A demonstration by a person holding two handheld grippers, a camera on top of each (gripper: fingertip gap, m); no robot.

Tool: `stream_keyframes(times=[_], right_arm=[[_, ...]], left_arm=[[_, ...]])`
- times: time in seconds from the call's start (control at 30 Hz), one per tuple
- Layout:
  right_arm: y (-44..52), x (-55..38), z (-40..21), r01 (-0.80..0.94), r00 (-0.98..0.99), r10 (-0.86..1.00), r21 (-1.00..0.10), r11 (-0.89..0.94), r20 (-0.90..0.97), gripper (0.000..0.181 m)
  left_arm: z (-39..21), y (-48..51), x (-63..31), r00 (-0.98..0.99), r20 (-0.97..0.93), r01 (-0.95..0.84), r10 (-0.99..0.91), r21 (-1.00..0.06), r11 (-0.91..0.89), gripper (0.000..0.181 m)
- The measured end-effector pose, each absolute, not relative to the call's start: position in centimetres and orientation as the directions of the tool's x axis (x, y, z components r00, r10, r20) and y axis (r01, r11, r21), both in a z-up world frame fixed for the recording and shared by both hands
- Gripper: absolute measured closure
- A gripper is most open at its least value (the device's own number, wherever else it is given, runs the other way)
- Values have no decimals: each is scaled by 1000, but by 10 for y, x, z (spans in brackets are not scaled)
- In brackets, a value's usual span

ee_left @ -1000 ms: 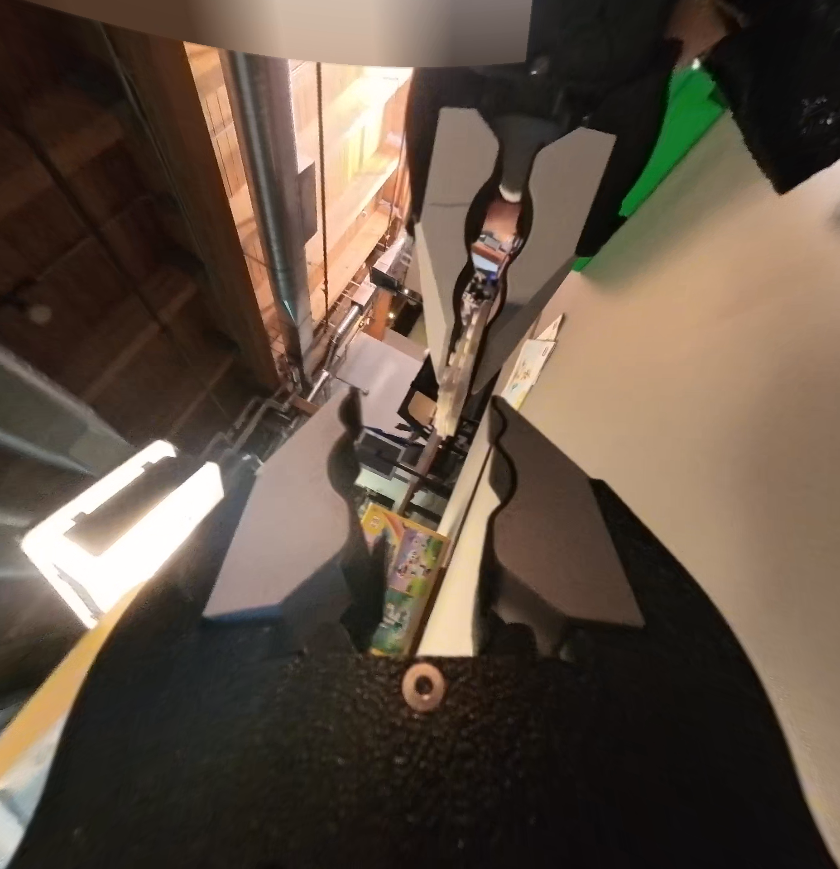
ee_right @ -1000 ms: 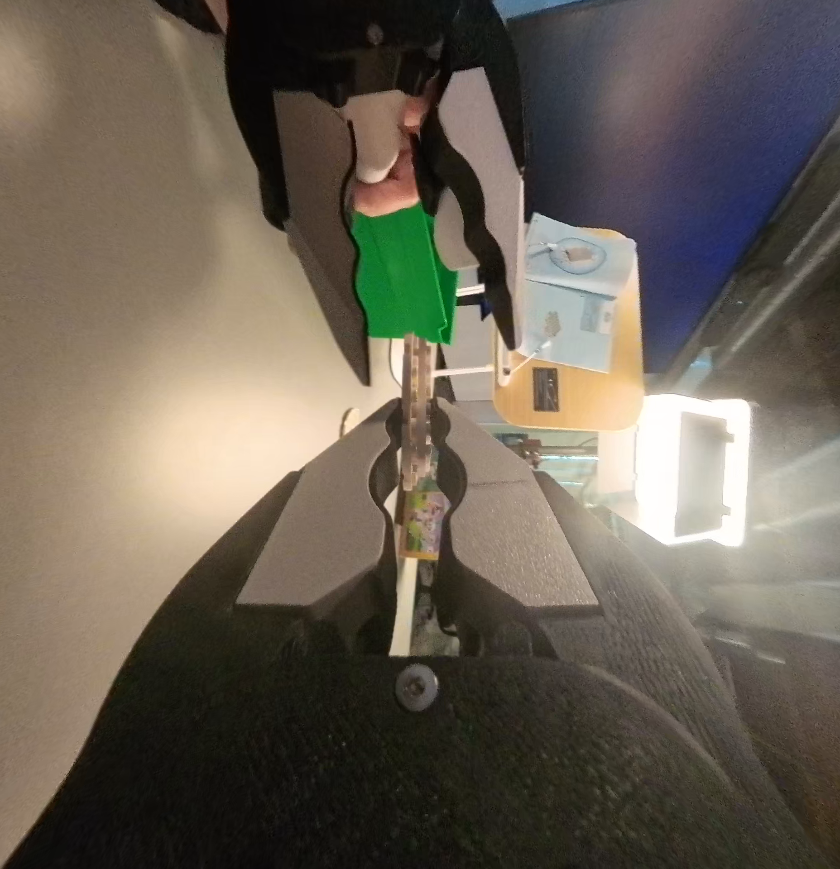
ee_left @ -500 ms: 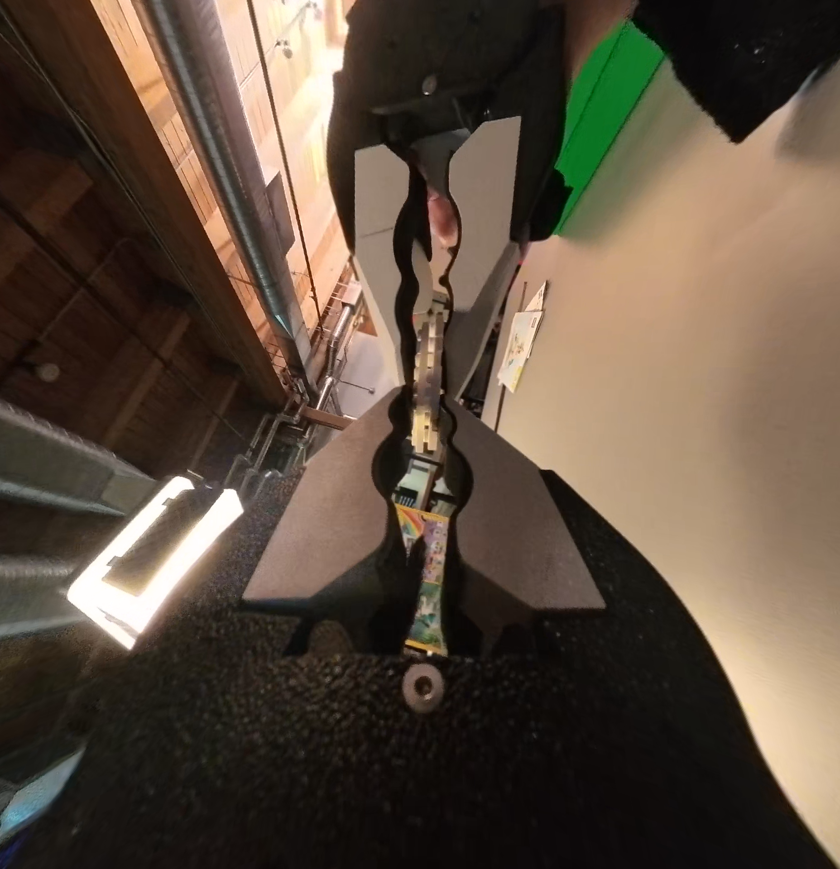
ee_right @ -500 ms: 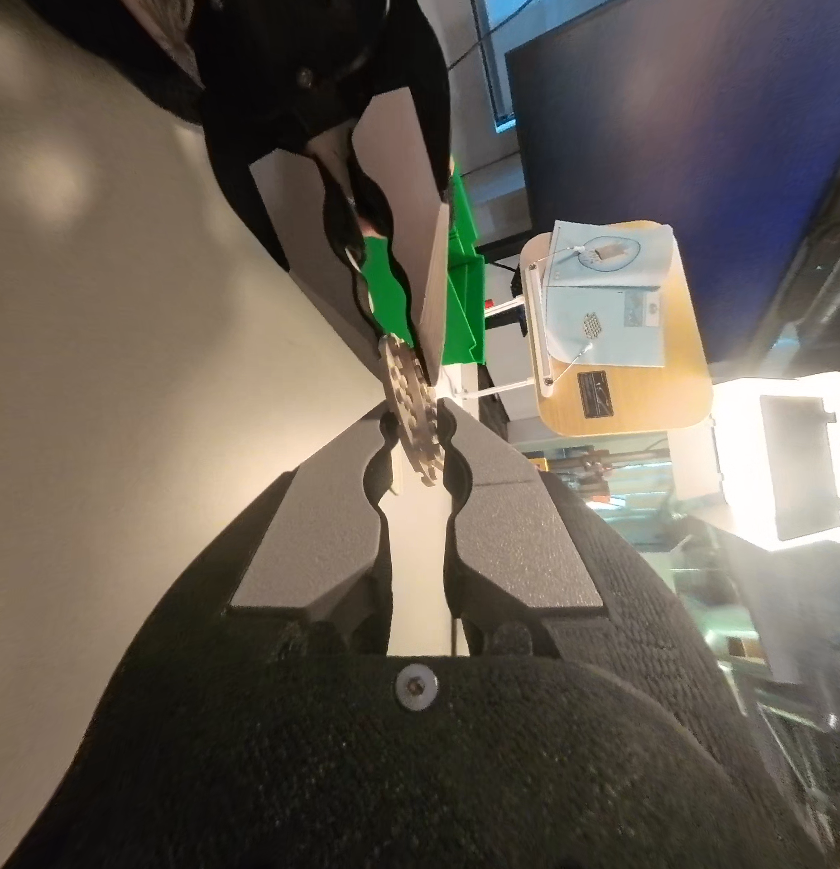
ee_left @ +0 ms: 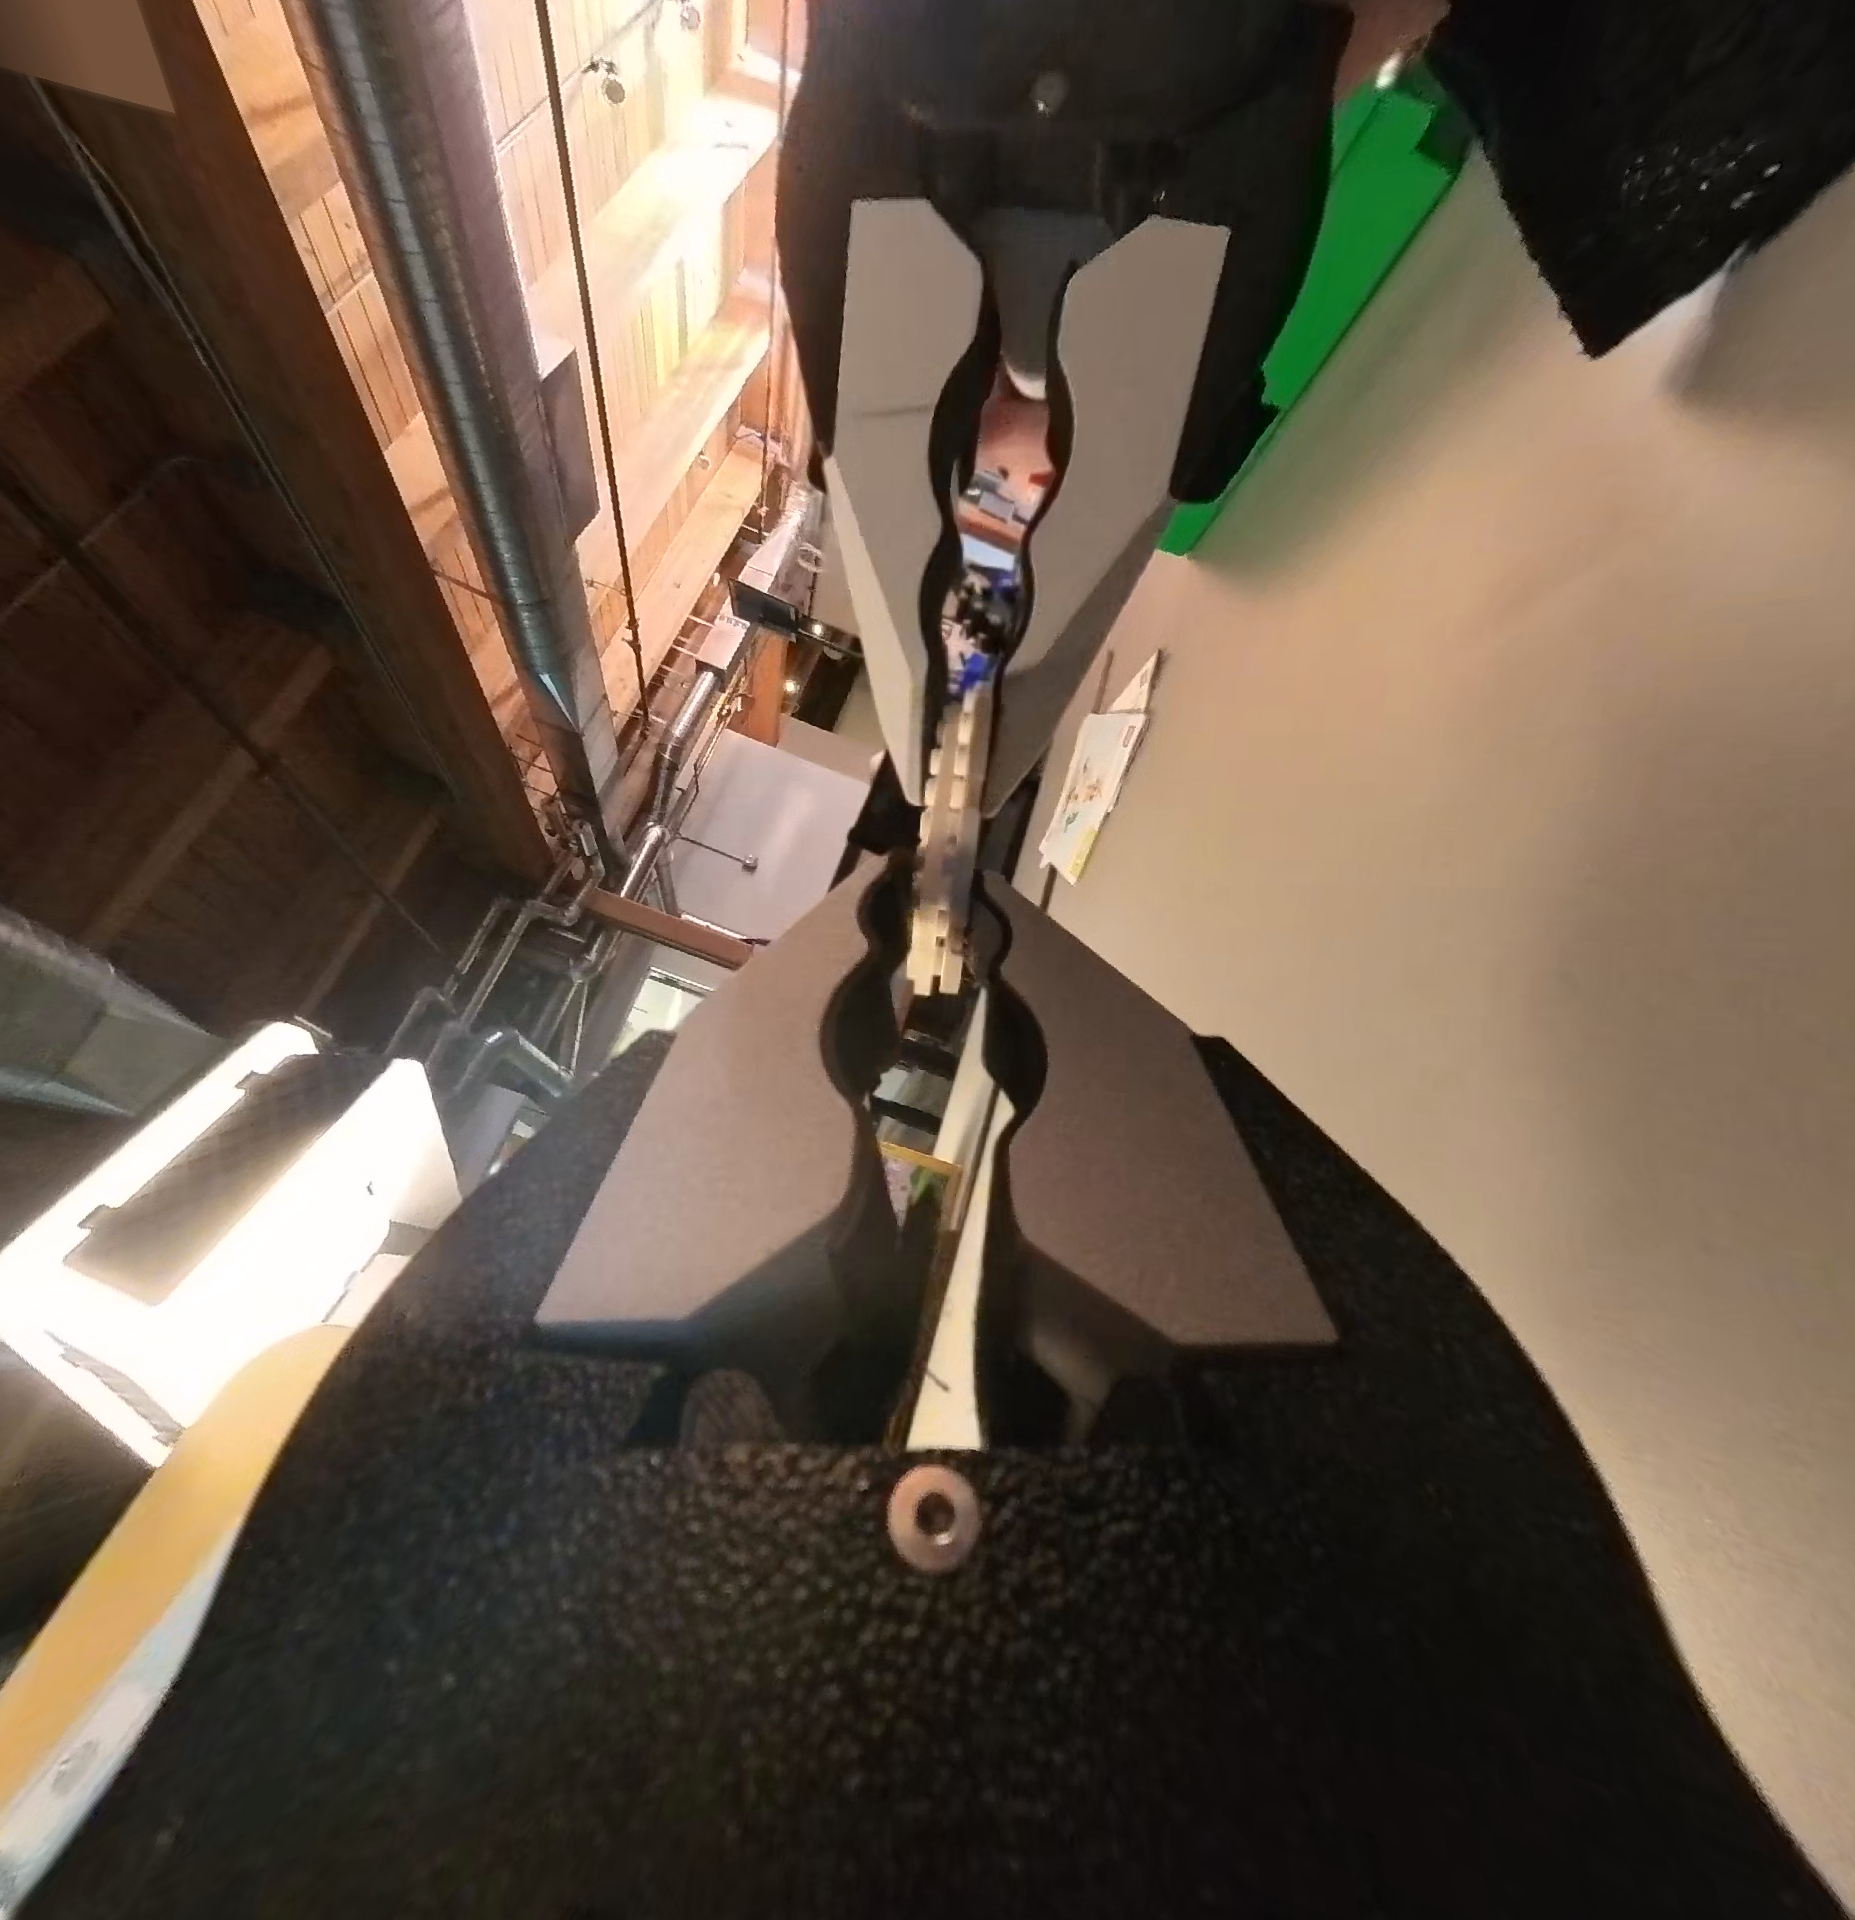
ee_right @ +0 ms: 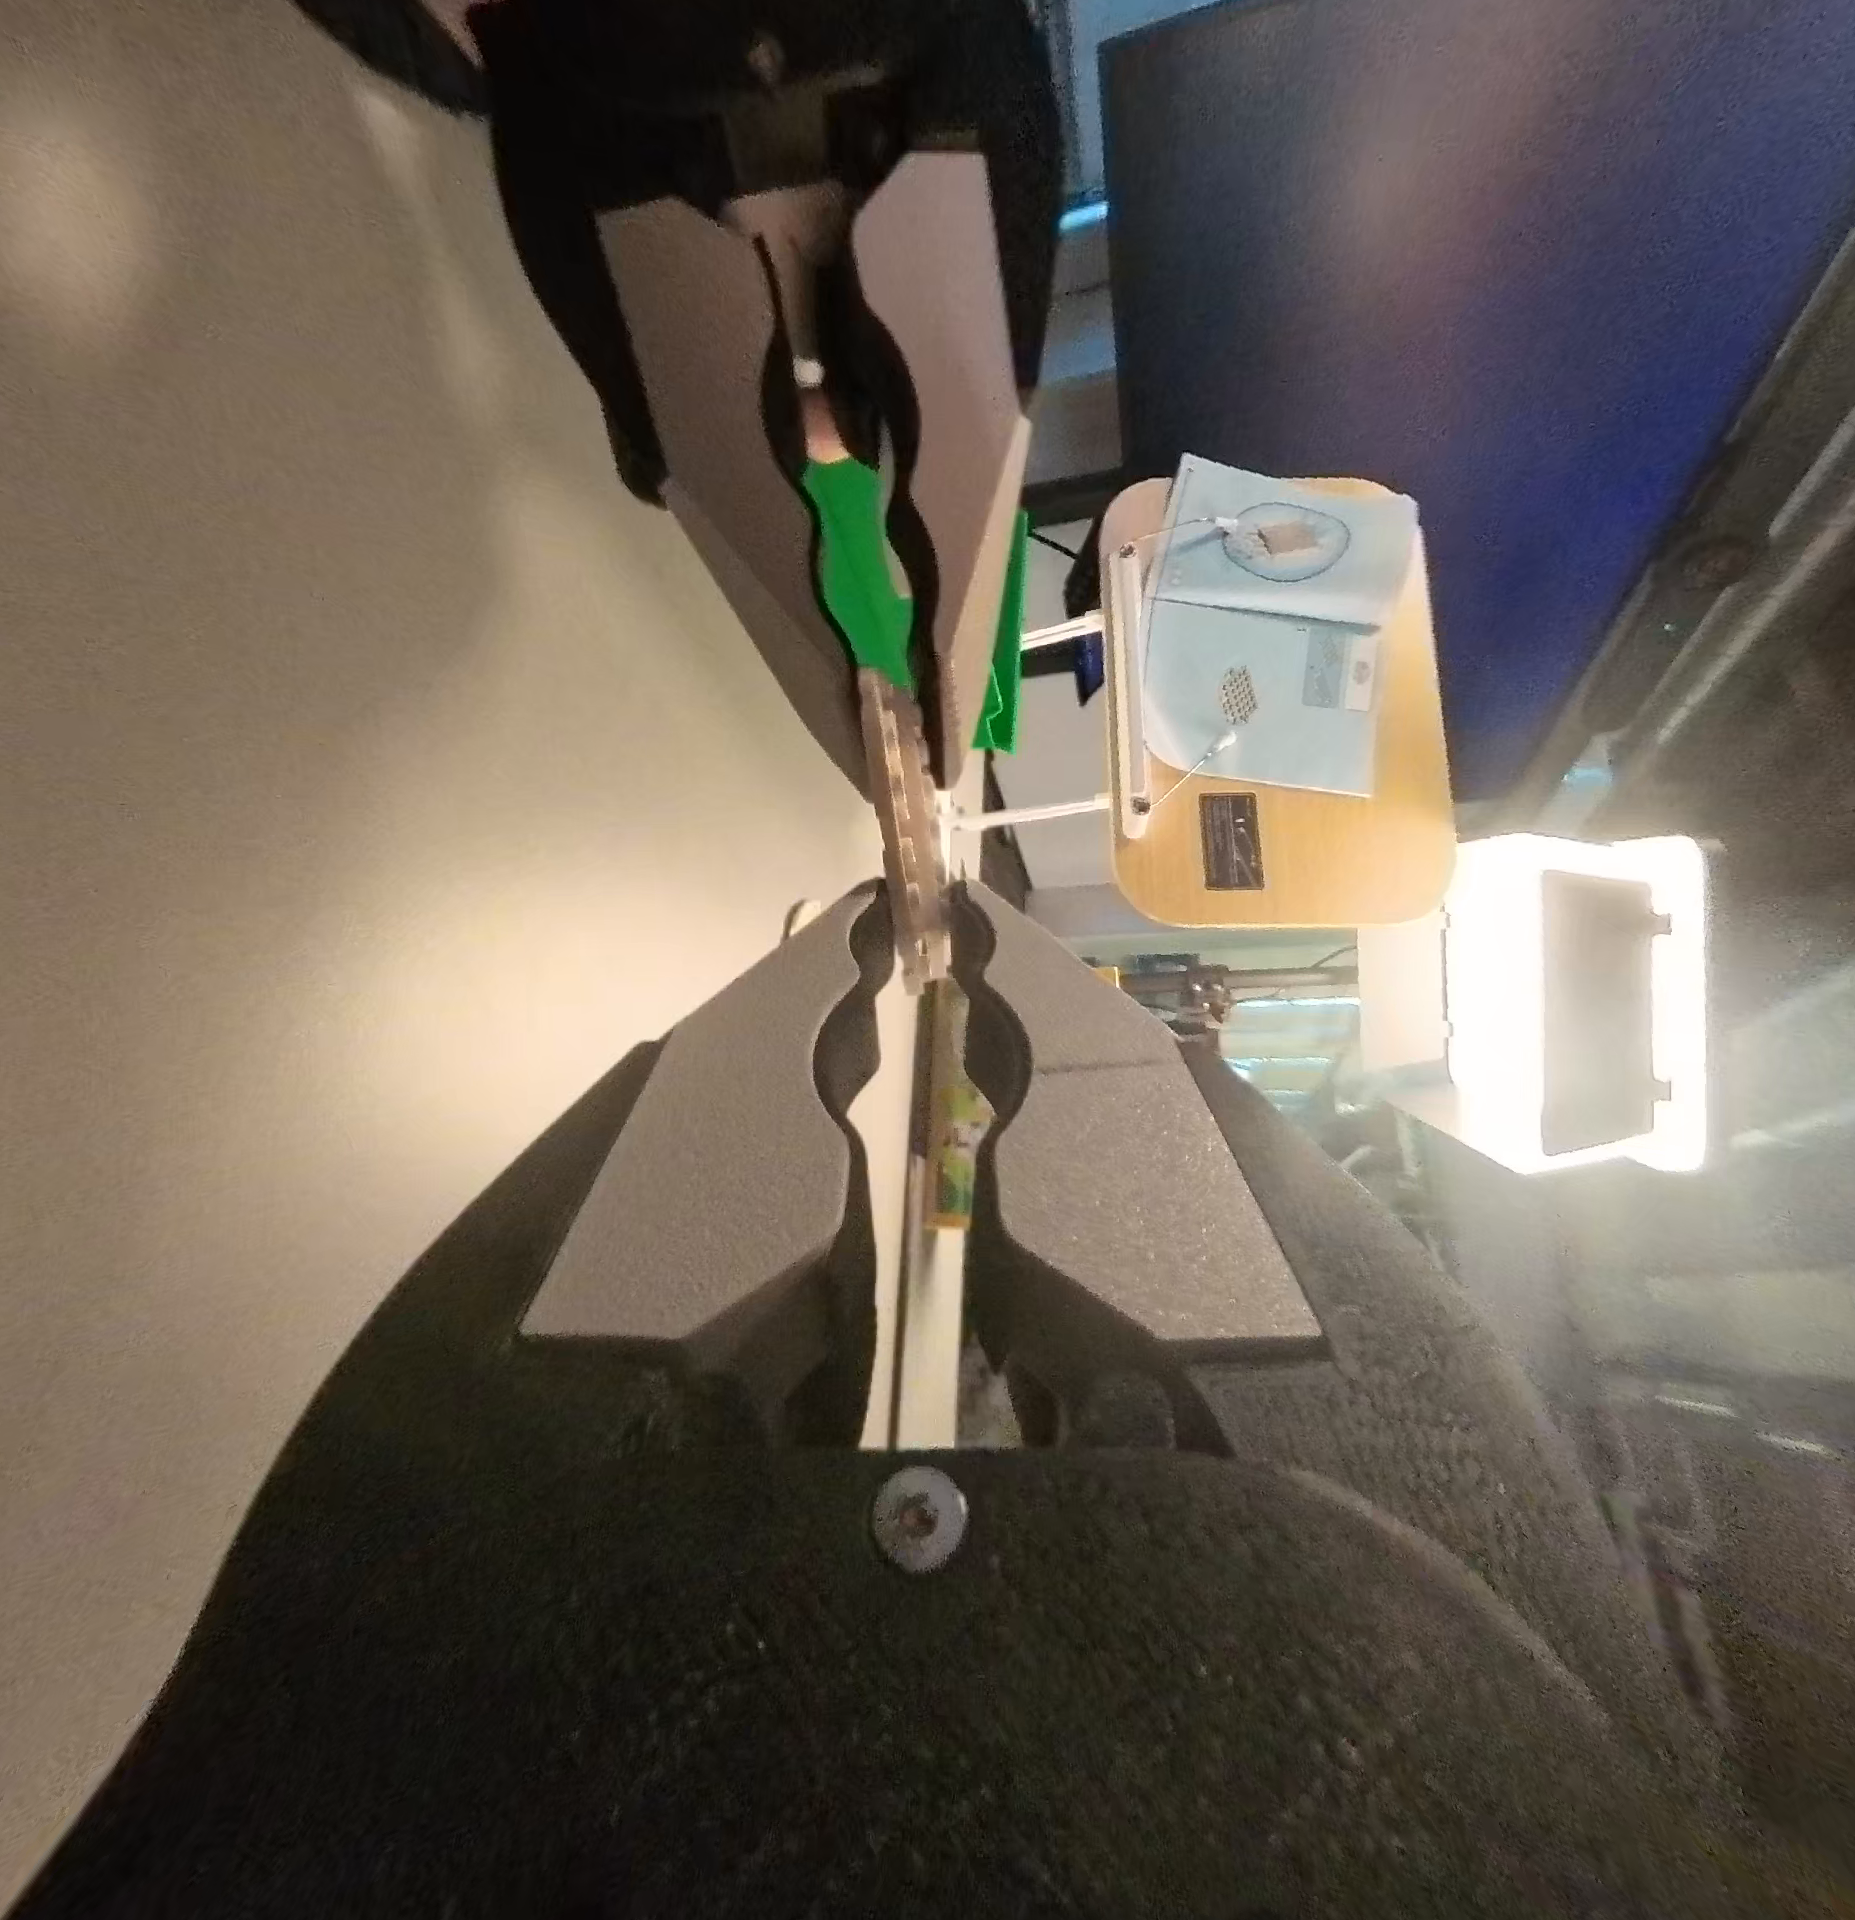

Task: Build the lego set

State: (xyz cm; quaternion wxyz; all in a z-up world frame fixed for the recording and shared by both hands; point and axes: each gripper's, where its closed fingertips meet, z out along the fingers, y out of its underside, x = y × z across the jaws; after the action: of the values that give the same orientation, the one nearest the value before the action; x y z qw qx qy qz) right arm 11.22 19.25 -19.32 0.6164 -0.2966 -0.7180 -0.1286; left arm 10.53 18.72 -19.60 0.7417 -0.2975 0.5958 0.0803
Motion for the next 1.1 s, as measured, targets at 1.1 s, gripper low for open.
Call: stream_keyframes(times=[1.1], right_arm=[[199,110,-222,648,-87,529,-355,674,844,175]], left_arm=[[-215,194,111,271,-842,-421,-466,-539,730,173]])
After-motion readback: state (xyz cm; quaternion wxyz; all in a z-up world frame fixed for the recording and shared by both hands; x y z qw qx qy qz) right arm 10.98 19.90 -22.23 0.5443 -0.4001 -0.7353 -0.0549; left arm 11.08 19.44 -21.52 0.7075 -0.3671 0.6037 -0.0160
